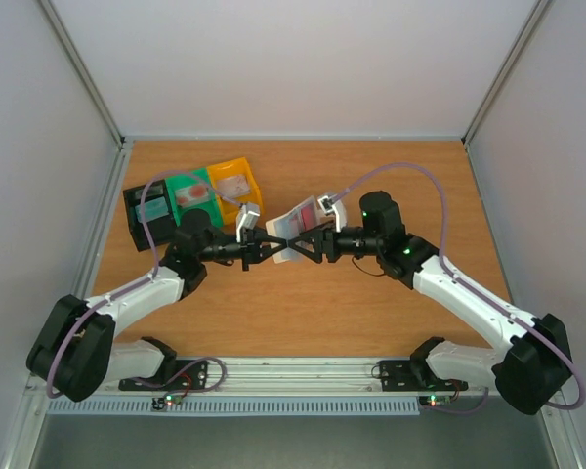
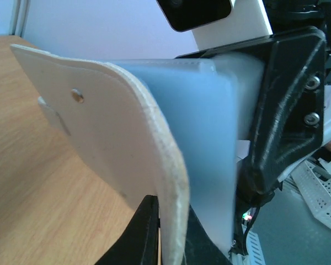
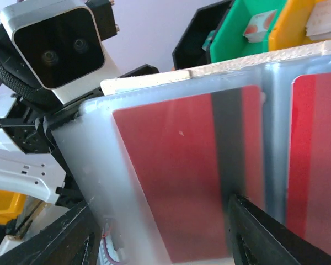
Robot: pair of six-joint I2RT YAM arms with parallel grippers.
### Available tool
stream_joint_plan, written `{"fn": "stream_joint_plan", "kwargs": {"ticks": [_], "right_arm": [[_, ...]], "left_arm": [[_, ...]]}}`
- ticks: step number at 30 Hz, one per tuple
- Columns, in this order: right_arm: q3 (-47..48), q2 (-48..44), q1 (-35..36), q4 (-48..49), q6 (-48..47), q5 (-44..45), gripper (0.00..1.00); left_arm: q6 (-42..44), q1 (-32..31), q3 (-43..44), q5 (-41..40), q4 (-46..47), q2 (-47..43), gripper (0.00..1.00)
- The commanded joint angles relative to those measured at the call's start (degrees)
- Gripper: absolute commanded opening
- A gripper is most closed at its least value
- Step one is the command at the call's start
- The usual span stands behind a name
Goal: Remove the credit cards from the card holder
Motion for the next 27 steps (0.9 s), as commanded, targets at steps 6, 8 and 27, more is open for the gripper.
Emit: {"fn": "stream_joint_plan", "kwargs": {"ticks": [6,8,27], "right_arm": [[3.08,-1.82,3.6,1.41,-3.96,5.58,0.65],[3.2,-3.36,3.6,-1.53,-5.01,8.55,0.65],[10.77,-8.14,10.44,-23.17,-10.2,42.6,0.67]], "left_arm": [[2.39,-0.9,-0.4,-2.96,7.3,-0.51,0.0],[3.15,-1.06,-0.75,-2.45,8.1,-0.53,0.0],[2.39,-3.35,-1.76,-3.52,13.55,-0.4,0.0]]}}
